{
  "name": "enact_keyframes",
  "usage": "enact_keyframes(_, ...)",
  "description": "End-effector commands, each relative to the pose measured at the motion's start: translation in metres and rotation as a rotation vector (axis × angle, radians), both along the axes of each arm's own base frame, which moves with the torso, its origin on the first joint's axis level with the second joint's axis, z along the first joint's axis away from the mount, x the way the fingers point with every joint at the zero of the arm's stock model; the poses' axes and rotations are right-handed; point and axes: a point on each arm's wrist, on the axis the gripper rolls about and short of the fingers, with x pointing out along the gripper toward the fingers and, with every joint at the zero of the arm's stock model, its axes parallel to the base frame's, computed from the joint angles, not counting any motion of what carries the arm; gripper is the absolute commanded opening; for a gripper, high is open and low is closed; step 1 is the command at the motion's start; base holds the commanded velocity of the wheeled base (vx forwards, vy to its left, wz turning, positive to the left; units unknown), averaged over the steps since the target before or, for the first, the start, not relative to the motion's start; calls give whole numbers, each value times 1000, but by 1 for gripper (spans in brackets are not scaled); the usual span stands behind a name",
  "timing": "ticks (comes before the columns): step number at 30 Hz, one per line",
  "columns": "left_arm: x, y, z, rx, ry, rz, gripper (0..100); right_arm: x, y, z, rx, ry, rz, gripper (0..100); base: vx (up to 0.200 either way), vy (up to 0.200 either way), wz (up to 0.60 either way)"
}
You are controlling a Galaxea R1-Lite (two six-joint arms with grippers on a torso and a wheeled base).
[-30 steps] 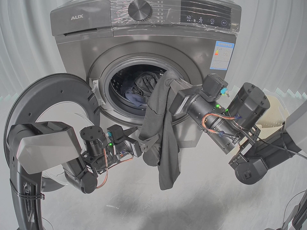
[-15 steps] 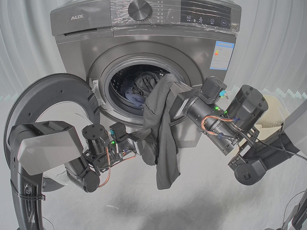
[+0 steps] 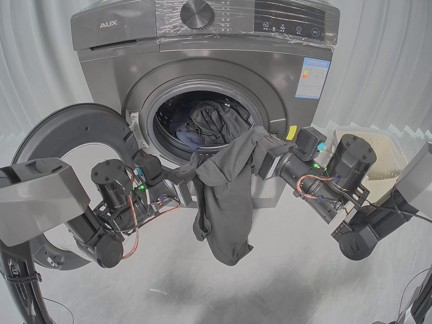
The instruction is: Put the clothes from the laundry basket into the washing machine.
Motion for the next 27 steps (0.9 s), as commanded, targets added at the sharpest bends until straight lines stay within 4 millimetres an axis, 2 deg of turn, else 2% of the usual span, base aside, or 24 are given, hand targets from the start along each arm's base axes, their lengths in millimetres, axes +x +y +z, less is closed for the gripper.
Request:
enact_keyframes(1, -10, 0, 14, -5, -32, -11, 0, 3, -5, -9, -20, 24, -17, 0, 0, 0, 0)
enact_keyframes(4, -13, 1, 8, 24, -30, -9, 0, 6, -11, -15, -35, 44, -34, 0, 0, 0, 0)
enact_keyframes(5, -13, 1, 8, 25, -29, -9, 0, 7, -11, -17, -38, 47, -37, 100, 0, 0, 0)
enact_keyframes(10, -15, 2, 6, 35, -24, -8, 0, 16, -24, -29, -62, 85, -73, 100, 0, 0, 0)
enact_keyframes(15, -13, 1, 7, 32, -28, -5, 0, -10, -34, -69, -210, 217, -7, 100, 0, 0, 0)
enact_keyframes(16, -13, 1, 7, 32, -28, -5, 0, -10, -34, -69, -210, 217, -7, 100, 0, 0, 0)
enact_keyframes(18, -13, 1, 6, 33, -26, -5, 0, -23, -42, -85, -266, 280, 11, 100, 0, 0, 0)
enact_keyframes(20, -13, 1, 5, 34, -21, -5, 0, -27, -44, -94, -289, 313, 19, 100, 0, 0, 0)
enact_keyframes(23, -12, 1, 4, 33, -19, -3, 0, -31, -46, -99, -306, 335, 27, 100, 0, 0, 0)
enact_keyframes(27, -11, 1, 4, 31, -21, -1, 0, -32, -39, -97, -295, 313, 59, 100, 0, 0, 0)
